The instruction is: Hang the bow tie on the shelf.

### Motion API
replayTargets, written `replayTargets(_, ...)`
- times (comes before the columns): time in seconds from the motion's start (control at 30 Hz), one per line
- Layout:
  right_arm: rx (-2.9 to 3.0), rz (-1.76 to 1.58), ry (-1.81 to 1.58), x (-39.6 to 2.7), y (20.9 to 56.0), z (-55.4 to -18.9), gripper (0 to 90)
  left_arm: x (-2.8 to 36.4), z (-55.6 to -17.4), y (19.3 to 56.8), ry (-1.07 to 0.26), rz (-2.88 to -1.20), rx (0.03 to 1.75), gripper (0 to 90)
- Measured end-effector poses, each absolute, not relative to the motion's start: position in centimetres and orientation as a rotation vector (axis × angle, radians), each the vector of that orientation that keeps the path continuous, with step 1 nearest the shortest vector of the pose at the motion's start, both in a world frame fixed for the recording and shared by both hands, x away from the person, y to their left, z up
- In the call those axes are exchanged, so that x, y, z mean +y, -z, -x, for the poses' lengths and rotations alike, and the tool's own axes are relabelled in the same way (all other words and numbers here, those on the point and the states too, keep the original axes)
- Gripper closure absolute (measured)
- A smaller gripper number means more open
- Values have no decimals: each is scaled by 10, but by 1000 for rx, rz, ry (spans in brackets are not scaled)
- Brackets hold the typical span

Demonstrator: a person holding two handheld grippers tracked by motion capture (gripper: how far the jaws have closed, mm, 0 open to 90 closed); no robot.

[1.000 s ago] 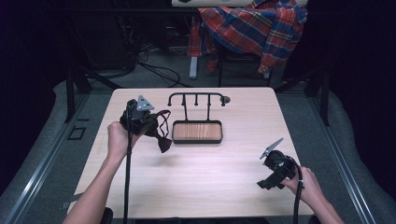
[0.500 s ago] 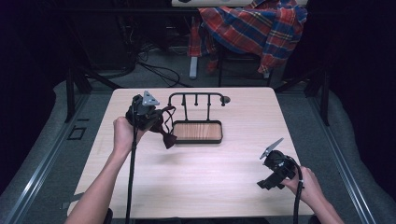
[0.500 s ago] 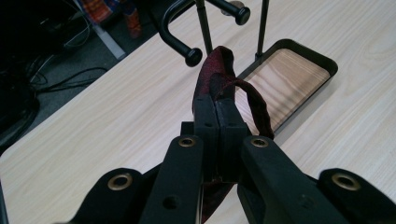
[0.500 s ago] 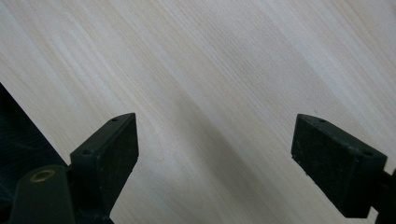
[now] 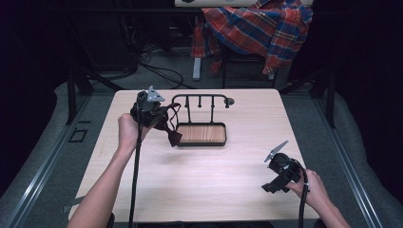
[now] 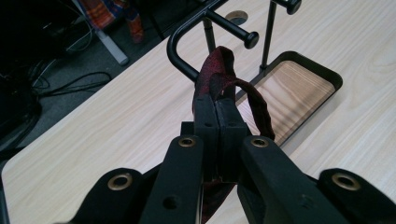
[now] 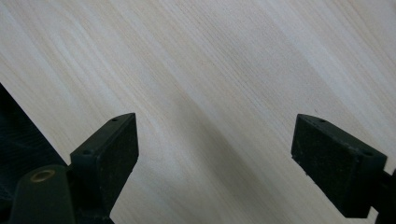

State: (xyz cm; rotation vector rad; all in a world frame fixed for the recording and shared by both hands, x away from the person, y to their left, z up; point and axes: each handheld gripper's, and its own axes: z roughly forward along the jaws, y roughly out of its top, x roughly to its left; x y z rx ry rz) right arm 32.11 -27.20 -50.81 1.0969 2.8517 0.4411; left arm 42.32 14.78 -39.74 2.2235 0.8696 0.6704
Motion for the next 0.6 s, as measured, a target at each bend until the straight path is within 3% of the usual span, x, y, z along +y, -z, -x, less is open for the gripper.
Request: replayTargets(0.6,2852,-1114,-459,-272,510,-321,146,146,-452,398,-651,-2192,937,891)
